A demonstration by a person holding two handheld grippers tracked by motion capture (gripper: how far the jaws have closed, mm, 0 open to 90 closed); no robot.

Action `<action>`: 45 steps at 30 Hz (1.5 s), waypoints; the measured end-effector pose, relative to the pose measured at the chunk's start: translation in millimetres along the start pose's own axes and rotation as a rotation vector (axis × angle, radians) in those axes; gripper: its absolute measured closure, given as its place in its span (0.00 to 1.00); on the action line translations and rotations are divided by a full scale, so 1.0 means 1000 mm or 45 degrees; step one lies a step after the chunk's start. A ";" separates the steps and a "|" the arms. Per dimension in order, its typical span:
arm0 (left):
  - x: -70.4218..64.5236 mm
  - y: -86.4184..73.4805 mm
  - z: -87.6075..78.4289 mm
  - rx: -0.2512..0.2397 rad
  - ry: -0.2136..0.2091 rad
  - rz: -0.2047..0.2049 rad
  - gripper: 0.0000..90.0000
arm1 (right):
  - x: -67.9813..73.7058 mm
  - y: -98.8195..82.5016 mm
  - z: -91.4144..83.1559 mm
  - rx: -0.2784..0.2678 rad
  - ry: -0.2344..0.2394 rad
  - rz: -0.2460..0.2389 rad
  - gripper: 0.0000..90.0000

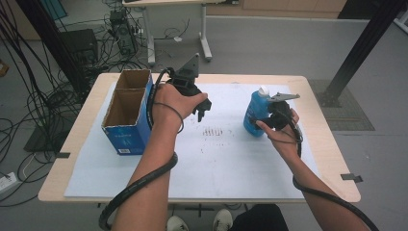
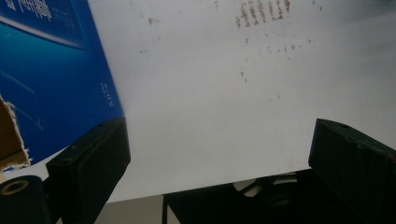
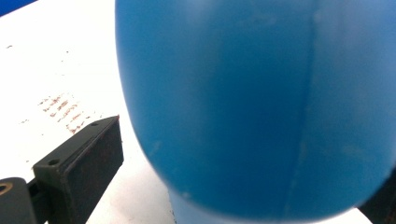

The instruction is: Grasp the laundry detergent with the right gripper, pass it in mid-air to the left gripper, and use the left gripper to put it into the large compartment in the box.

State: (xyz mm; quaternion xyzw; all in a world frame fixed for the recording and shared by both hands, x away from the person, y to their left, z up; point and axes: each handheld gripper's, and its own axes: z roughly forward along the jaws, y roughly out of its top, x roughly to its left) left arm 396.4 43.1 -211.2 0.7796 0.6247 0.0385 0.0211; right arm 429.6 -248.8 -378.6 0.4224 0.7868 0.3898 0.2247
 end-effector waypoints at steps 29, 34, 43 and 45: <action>0.001 -0.001 -0.001 -0.011 0.005 -0.012 0.06 | -0.002 -0.002 -0.002 -0.014 -0.009 -0.005 0.02; 0.001 -0.001 -0.002 -0.011 0.010 -0.010 0.06 | -0.002 -0.003 -0.002 -0.021 -0.001 -0.002 0.02; -0.001 0.000 -0.002 -0.007 0.008 -0.008 0.06 | -0.004 -0.003 -0.003 -0.025 -0.007 -0.006 0.02; -0.001 0.000 -0.002 0.004 0.009 -0.006 0.06 | -0.004 -0.003 -0.003 -0.024 -0.008 -0.006 0.02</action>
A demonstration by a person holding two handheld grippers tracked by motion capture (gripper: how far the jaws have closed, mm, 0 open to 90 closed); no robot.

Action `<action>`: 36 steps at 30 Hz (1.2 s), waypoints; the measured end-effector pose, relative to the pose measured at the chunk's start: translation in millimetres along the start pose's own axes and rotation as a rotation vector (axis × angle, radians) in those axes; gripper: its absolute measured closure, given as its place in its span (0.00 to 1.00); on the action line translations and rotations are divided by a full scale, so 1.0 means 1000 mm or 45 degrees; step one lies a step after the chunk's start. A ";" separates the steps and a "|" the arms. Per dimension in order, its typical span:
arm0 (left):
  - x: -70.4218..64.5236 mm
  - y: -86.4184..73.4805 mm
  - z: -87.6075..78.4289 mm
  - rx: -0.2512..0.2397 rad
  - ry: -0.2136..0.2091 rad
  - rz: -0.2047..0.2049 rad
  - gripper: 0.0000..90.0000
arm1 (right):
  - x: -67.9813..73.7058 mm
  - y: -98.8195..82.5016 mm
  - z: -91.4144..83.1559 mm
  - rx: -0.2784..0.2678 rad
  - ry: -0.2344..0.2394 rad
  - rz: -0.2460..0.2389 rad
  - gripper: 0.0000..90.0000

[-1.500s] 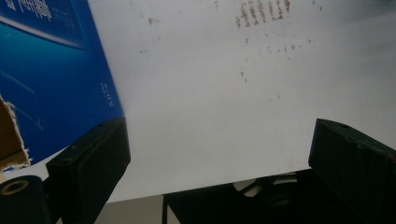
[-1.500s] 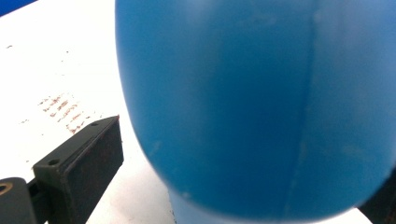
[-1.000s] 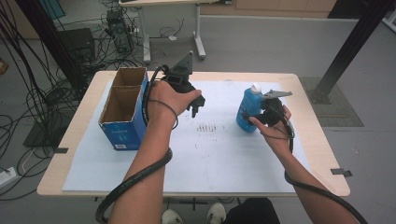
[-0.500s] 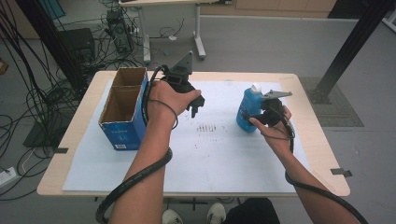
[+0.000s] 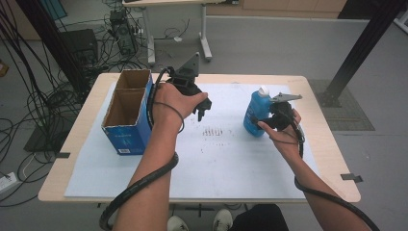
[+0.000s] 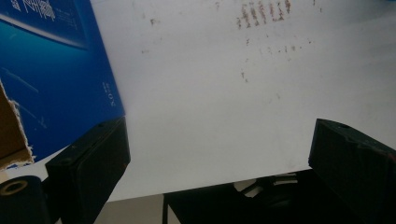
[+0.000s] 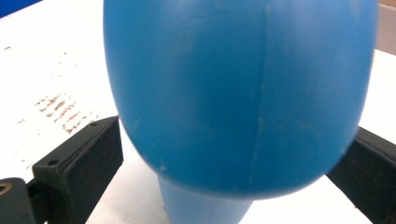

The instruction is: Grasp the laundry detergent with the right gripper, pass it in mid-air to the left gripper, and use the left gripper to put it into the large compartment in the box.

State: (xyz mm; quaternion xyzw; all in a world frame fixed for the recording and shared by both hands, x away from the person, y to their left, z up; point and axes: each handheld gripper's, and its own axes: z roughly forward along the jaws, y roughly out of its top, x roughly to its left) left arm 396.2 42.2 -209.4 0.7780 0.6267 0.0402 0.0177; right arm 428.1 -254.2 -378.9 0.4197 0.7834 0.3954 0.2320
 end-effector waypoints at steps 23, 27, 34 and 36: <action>0.000 0.001 -0.001 -0.011 -0.012 -0.002 0.06 | 0.000 0.002 -0.002 -0.014 -0.018 -0.010 0.02; -0.001 0.001 -0.002 -0.008 -0.002 0.003 0.06 | 0.000 0.002 -0.001 -0.019 -0.014 -0.006 0.02; 0.000 0.000 -0.002 -0.008 0.005 0.002 0.06 | 0.002 0.000 0.001 -0.017 -0.006 -0.008 0.02; 0.000 0.000 -0.002 -0.006 0.008 0.004 0.06 | 0.003 0.000 0.001 -0.022 -0.002 -0.010 0.02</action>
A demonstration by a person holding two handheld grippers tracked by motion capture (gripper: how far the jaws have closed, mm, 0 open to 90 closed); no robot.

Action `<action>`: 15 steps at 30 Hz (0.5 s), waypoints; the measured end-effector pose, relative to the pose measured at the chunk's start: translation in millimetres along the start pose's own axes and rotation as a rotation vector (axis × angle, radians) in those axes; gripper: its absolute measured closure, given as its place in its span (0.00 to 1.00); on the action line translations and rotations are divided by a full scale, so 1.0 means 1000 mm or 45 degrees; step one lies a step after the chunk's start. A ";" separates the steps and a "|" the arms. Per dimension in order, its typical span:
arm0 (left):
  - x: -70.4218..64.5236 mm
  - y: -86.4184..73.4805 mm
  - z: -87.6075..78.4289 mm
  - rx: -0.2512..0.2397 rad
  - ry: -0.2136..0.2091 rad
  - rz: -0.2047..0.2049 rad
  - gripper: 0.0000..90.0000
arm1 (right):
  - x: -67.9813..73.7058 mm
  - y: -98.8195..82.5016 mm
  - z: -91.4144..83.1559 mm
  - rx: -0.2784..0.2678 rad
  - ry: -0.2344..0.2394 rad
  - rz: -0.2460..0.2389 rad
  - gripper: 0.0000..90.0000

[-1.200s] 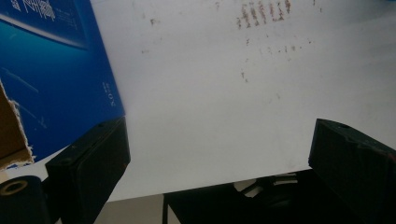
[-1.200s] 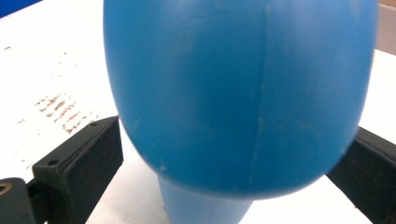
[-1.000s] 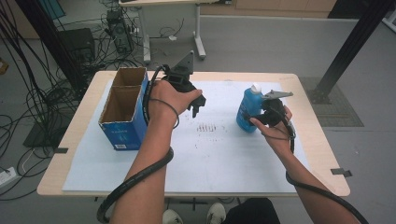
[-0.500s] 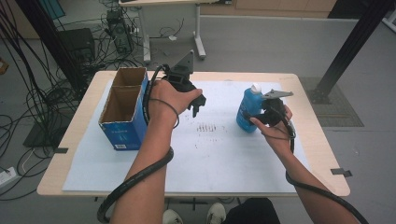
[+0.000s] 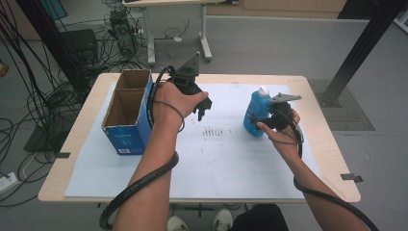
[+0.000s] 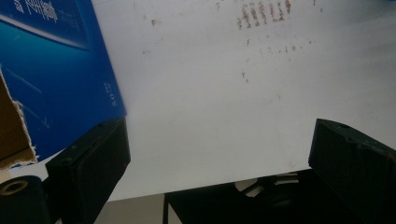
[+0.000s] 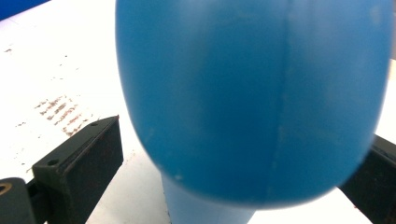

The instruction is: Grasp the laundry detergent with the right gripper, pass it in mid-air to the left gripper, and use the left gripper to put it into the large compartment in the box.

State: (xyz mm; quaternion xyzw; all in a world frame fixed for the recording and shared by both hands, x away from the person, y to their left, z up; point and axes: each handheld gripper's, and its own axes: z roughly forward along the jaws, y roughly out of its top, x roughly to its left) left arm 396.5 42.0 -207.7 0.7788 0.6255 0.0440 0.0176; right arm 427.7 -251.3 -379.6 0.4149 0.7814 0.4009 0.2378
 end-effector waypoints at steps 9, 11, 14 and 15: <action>-0.001 0.000 0.002 0.005 0.009 0.005 0.06 | 0.001 0.001 0.002 -0.017 0.012 0.013 0.04; -0.001 0.000 0.002 0.010 0.011 0.007 0.06 | 0.001 0.000 0.002 -0.022 0.013 0.014 0.05; -0.001 0.001 0.002 0.008 0.016 0.004 0.06 | 0.001 -0.001 0.003 -0.028 0.014 0.025 0.09; -0.001 0.001 0.002 0.007 0.018 0.004 0.06 | 0.001 -0.002 0.003 -0.037 0.004 0.029 0.10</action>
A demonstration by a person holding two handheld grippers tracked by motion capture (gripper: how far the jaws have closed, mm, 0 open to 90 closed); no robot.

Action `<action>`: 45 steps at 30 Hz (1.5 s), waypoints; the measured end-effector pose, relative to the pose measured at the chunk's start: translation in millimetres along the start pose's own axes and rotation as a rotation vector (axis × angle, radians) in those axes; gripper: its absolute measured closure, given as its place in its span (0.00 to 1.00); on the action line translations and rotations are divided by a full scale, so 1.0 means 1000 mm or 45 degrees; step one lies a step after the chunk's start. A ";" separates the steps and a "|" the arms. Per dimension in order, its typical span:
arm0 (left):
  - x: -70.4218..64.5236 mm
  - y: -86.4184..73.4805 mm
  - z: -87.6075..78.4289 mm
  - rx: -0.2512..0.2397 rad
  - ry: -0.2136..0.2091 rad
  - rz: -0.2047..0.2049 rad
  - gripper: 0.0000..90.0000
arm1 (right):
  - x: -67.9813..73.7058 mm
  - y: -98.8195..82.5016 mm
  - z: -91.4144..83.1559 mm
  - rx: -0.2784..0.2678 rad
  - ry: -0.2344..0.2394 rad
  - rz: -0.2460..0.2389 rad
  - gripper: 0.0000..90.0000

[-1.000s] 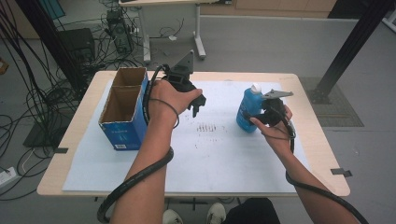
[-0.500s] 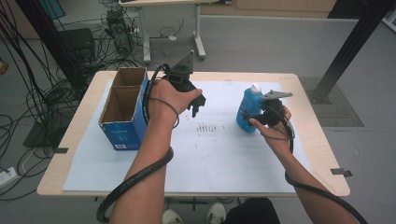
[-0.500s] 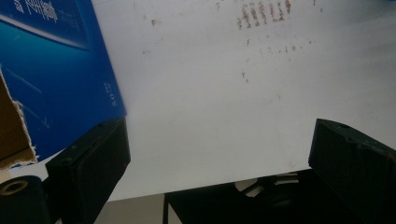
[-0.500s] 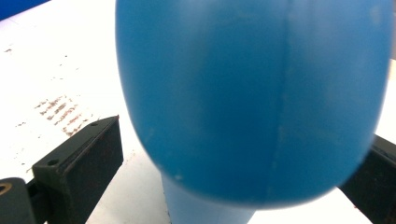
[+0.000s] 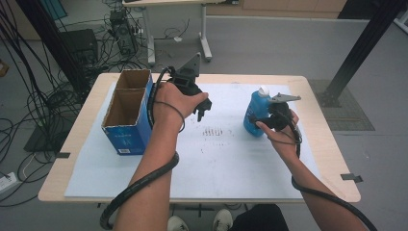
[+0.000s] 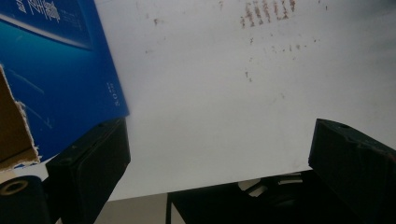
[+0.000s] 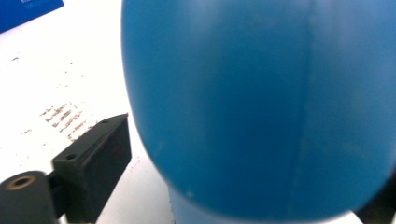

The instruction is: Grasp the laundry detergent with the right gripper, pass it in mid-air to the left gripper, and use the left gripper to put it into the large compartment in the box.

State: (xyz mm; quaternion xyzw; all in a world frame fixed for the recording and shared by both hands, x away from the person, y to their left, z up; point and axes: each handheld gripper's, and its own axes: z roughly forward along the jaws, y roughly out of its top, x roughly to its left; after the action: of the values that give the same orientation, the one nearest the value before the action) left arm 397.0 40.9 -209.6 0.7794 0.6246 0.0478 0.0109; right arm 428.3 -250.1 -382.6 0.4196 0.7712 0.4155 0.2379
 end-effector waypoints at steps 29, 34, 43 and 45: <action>-0.003 0.000 0.002 0.006 0.007 0.014 0.07 | 0.003 -0.001 0.008 -0.011 -0.021 -0.019 0.45; -0.003 0.000 0.001 0.006 0.013 0.015 0.07 | 0.002 0.000 0.008 -0.005 -0.010 -0.003 0.46; -0.004 0.000 0.001 0.004 0.019 0.018 0.07 | 0.001 0.000 0.008 -0.001 0.004 0.003 0.47; -0.004 0.000 0.001 0.003 0.019 0.019 0.07 | 0.000 0.001 0.008 0.000 0.005 0.005 0.47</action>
State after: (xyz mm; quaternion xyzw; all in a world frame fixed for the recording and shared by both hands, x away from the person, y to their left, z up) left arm 396.6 36.7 -210.6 0.7836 0.6190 0.0528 0.0051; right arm 433.8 -246.1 -386.3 0.4202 0.7708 0.4169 0.2355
